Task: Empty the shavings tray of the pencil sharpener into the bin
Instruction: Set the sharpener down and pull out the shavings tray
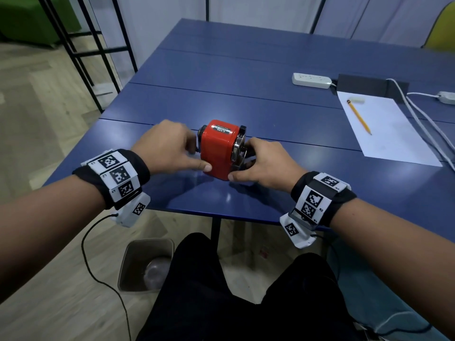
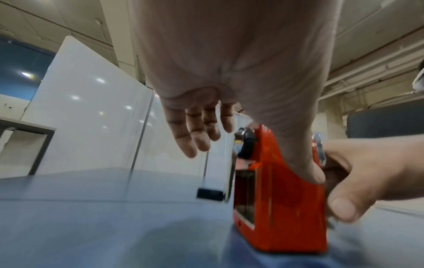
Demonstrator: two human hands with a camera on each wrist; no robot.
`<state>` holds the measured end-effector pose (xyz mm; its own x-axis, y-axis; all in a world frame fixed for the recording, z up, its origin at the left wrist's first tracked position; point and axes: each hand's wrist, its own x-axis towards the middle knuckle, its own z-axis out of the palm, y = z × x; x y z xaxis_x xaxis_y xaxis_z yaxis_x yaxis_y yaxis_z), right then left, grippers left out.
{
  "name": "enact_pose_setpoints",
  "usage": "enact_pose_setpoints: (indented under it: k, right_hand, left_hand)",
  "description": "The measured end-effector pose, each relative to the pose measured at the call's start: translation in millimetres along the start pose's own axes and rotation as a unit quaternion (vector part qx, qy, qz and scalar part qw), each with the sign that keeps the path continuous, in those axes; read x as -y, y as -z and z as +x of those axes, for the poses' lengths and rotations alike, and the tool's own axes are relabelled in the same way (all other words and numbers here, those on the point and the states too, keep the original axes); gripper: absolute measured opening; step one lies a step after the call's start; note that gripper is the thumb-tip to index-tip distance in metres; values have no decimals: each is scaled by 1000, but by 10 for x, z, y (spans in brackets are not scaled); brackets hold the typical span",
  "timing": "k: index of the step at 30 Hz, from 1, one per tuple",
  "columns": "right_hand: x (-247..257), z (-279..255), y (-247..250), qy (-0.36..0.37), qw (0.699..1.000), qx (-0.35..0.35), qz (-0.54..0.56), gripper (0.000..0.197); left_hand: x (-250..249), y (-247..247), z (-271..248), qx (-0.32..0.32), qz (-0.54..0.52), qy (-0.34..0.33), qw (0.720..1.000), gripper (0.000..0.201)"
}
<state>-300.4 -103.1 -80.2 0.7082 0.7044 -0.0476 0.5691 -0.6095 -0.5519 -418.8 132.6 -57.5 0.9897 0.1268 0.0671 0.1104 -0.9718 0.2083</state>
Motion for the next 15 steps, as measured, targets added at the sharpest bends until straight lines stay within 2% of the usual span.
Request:
enact_pose_setpoints:
  k: [2, 5, 8, 11, 15]
  right_hand:
    - [29, 1, 0, 15, 1000, -2, 12, 79]
    - [70, 8, 0, 28, 999, -10, 13, 70]
    - [81, 15, -5, 21, 1000, -12, -1, 68]
    - [65, 20, -31, 7, 1000, -21, -10, 72]
    - [47, -8, -65, -9, 1000, -27, -9, 73]
  left_hand:
    - [-89, 90, 23, -53, -15, -16, 998, 94]
    - [-253, 140, 144, -5, -22, -95, 995, 129]
    - [-337, 89, 267, 43, 6, -124, 991, 123]
    - [-321, 107, 323, 57, 3, -125, 991, 108]
    - [-311, 136, 383, 71, 11, -149, 986, 101]
